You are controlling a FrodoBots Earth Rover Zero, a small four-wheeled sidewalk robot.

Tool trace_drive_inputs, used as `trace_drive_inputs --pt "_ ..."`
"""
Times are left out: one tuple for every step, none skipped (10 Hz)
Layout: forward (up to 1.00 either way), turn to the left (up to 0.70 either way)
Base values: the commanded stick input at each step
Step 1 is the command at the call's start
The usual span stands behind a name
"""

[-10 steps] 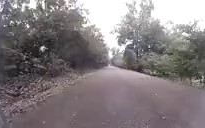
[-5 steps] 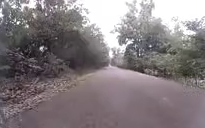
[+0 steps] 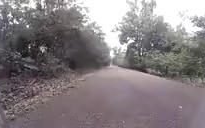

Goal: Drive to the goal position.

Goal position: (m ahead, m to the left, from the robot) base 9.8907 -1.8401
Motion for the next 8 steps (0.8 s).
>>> trace_drive_inputs --pt "0.70 0.00" --pt "0.70 0.00" --pt "0.70 0.00" --pt "0.70 0.00" --pt "0.70 0.00" --pt "0.70 -0.04" --pt "0.70 -0.23" --pt "0.70 -0.18"
